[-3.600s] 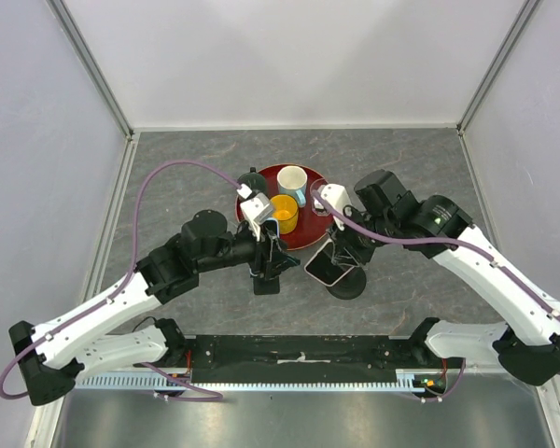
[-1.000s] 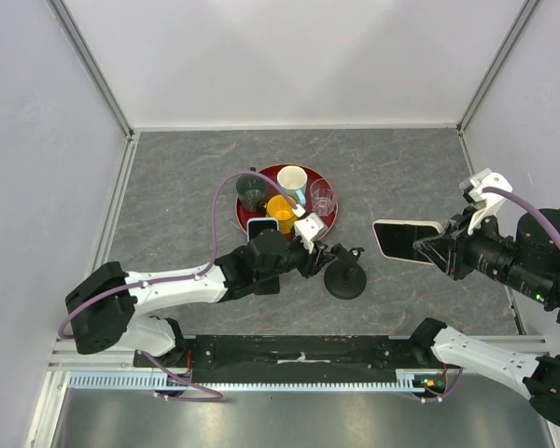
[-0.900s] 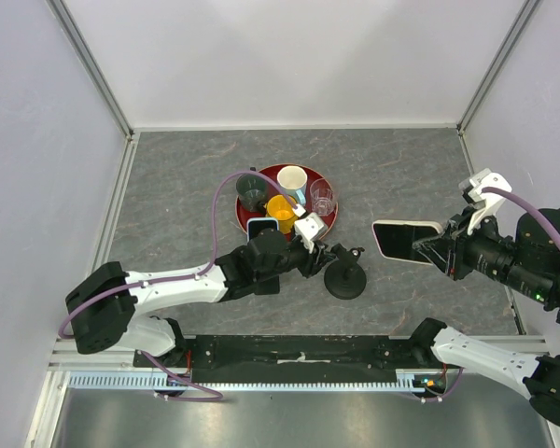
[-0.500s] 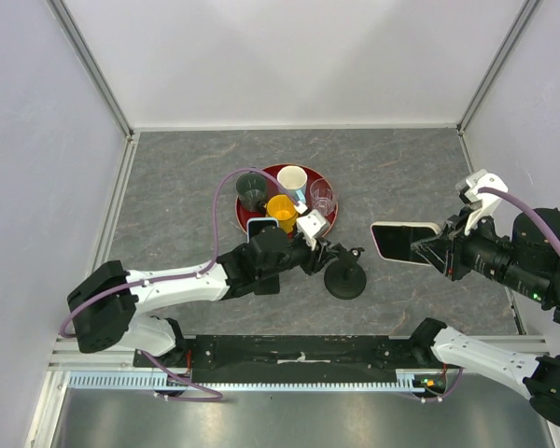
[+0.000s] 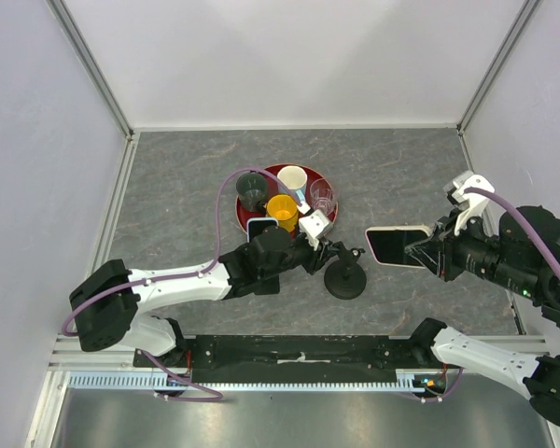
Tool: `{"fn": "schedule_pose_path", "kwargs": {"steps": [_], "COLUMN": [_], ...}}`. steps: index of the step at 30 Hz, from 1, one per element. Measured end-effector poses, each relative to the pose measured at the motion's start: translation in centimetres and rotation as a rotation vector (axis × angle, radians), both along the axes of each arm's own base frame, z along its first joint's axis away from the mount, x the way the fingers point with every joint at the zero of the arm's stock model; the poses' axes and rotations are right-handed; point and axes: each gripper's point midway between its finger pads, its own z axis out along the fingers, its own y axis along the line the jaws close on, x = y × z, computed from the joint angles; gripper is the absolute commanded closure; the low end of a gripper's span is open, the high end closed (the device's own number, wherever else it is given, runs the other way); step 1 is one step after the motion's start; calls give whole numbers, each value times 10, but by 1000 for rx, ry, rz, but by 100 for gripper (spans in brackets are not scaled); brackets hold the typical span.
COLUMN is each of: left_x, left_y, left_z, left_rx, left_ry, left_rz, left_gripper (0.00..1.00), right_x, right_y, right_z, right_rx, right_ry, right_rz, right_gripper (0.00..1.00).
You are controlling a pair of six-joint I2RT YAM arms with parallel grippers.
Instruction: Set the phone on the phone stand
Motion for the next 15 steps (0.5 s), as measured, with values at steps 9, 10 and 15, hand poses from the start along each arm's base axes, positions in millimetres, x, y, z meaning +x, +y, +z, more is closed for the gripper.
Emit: {"fn": "schedule_pose_path", "kwargs": {"steps": [9,10,15], "left_x": [-5,-6,-6], "left_y": [-3,-4,-4], "left_z": [2,2,1], "left_rx": [10,12,26], "left_ry": [-25,-29,-45], "left_rz": [-40,-47,-57], "left_gripper": [75,77,92], "right_x": [0,0,-1], "right_y": [4,4,6], "right_z": [-5,-5,-6], "right_rx": [-9,-8,-3], "right_ry": [17,18,26], "right_rz": [12,13,21], "right_gripper": [100,100,100]}}
